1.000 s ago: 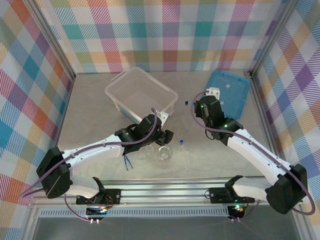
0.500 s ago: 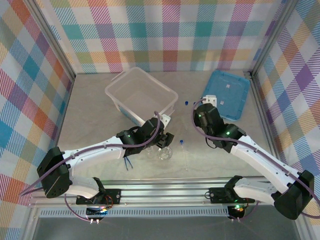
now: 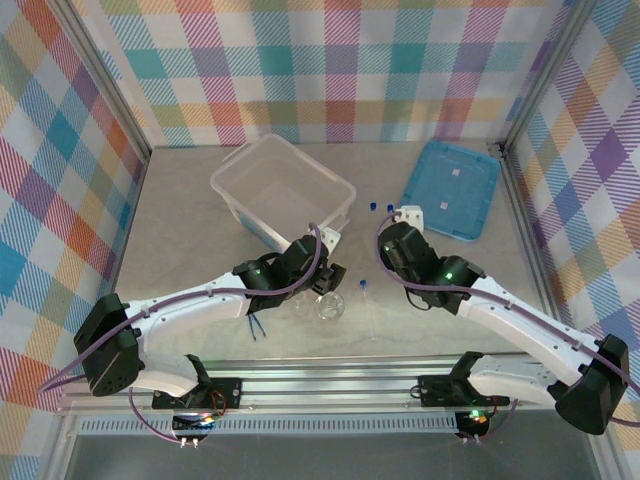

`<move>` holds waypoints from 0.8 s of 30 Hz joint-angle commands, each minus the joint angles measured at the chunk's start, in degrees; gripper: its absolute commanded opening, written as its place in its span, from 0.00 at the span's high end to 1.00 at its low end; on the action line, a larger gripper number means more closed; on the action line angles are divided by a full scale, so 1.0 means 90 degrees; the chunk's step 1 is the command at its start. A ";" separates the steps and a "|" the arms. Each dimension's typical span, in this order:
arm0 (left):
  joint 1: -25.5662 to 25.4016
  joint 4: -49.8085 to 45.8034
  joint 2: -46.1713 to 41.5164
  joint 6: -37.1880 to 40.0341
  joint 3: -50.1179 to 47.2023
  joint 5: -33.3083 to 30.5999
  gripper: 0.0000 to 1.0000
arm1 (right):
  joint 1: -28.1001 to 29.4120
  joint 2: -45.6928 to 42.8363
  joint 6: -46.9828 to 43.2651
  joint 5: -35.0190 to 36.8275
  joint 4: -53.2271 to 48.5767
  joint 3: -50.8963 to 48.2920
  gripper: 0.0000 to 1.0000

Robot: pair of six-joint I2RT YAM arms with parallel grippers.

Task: Organize the chemistry lab equipment

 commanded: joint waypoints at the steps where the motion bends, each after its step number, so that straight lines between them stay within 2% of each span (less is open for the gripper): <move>1: -0.0061 -0.0103 -0.0079 0.0012 0.0096 -0.0263 0.36 | 0.0167 -0.0102 0.0339 0.0130 -0.0326 -0.0142 0.54; 11: 0.0014 -0.0431 0.0045 -0.0177 0.0113 -0.0589 0.36 | 0.0346 0.0149 0.0853 -0.0085 -0.0558 -0.0575 0.54; 24: 0.0193 -0.0378 -0.0261 -0.0342 -0.0118 -0.0365 0.36 | 0.0345 0.1831 0.0881 -0.1323 -0.0205 -0.0457 0.56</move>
